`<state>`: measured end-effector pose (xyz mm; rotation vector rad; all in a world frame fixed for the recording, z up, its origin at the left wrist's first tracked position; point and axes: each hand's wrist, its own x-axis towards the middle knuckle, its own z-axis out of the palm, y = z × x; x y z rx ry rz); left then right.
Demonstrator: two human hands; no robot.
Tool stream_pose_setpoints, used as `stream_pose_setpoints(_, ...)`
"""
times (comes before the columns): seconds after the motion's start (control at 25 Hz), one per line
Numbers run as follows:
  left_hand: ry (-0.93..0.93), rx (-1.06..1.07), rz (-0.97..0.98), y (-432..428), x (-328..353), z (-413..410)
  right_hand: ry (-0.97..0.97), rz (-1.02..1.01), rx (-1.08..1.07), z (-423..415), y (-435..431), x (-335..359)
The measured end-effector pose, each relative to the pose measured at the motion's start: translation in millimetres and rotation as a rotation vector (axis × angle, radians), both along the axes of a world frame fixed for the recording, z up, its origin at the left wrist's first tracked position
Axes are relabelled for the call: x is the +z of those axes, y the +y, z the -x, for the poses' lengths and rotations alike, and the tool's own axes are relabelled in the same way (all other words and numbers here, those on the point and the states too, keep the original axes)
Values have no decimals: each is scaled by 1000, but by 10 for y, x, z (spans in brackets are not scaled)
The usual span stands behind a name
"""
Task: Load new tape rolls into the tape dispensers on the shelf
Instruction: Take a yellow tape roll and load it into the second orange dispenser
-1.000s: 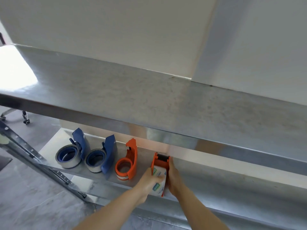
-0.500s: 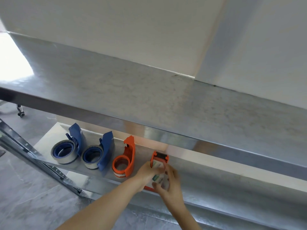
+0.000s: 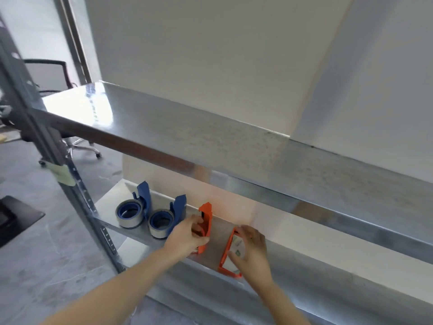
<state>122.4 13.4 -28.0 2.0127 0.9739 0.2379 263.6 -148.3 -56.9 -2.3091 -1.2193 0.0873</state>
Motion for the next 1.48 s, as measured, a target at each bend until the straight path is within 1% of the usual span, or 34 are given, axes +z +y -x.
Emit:
stream_pose_setpoints(0.16, 42, 81, 26, 234, 47, 425, 10, 70, 85, 149, 243, 197)
stream_pose_setpoints(0.28, 87, 120, 6, 338, 52, 650, 28, 103, 161, 244, 392, 271)
stream_pose_setpoints(0.44, 95, 184, 11, 440, 55, 769, 33, 182, 223, 352, 644, 272)
stream_pose_setpoints(0.68, 70, 215, 64, 539, 23, 813, 23, 341, 309, 483, 1012, 215)
stream_pose_setpoints(0.76, 72, 212, 80, 560, -14, 826, -32, 401, 319, 537, 1119, 185)
stream_pose_setpoints(0.84, 80, 200, 82, 581, -53, 842, -152, 502, 322, 604, 1214, 145)
stream_pose_setpoints(0.92, 88, 187, 78, 606, -89, 852, -231, 573, 309, 663, 1272, 90)
stream_pose_setpoints(1.08, 86, 174, 84, 664, -143, 861, -255, 641, 233, 717, 1331, -127)
stream_pose_setpoints(1.16, 84, 171, 97, 686, -184, 858, -265, 669, 240, 725, 1352, -208)
stream_pose_setpoints(1.24, 91, 153, 108, 697, -237, 853, -235, 680, 240, 746, 1336, -221)
stream_pose_setpoints(1.36, 110, 118, 101, 723, -287, 812, -99, 546, 137, 703, 1259, -203)
stream_pose_setpoints(1.4, 119, 98, 87, 730, -292, 784, -30, 462, 104, 664, 1222, -224)
stream_pose_setpoints(1.48, 134, 50, 70, 733, -305, 676, 201, 292, 35, 559, 1132, -238)
